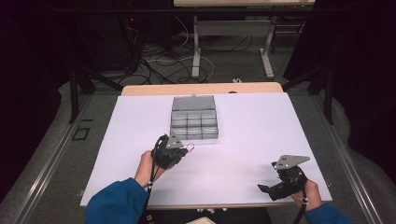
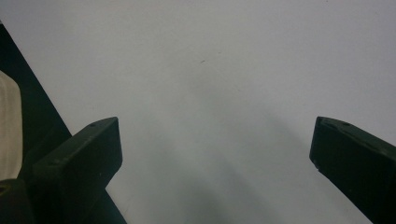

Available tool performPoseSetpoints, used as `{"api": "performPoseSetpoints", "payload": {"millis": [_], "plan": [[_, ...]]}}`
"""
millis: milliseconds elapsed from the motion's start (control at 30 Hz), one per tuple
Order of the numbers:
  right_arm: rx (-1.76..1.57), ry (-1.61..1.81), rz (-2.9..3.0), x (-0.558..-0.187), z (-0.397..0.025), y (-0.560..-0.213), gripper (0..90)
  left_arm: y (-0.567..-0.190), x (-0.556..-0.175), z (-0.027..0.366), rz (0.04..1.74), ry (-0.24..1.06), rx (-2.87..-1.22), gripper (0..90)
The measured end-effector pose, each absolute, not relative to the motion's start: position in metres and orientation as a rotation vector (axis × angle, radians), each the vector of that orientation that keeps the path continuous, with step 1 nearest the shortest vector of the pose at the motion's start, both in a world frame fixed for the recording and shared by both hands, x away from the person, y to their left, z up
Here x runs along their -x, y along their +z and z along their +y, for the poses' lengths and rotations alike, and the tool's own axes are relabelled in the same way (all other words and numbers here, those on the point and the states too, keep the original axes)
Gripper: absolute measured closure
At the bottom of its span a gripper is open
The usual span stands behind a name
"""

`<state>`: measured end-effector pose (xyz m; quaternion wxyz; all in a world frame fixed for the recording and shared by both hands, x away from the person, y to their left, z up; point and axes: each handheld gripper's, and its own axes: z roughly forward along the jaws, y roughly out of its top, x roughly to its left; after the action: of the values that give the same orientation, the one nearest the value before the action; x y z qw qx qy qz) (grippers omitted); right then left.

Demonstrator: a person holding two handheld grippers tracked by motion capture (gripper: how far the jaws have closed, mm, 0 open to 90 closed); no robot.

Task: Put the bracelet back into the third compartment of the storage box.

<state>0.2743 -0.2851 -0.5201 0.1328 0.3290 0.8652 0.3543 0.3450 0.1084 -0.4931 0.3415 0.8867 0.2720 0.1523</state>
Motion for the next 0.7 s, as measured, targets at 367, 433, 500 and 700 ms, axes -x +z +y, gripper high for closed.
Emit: {"api": "performPoseSetpoints", "payload": {"millis": [367,433,500,700], "plan": [[-0.949,1.026,2.515,-0.275,-0.285,-0.520,1.8,-0.489,-0.353,0.103,0.705,0.406,-2.288,88.9],[-0.945,1.024,2.513,-0.275,-0.285,-0.520,1.9,-0.489,-0.354,0.101,0.704,0.402,-2.290,88.9],[-0.934,1.014,2.512,-0.275,-0.285,-0.519,1.9,-0.488,-0.356,0.100,0.702,0.402,-2.292,88.9],[-0.938,1.016,2.511,-0.273,-0.284,-0.519,1.9,-0.486,-0.360,0.096,0.692,0.417,-2.289,88.9]]}}
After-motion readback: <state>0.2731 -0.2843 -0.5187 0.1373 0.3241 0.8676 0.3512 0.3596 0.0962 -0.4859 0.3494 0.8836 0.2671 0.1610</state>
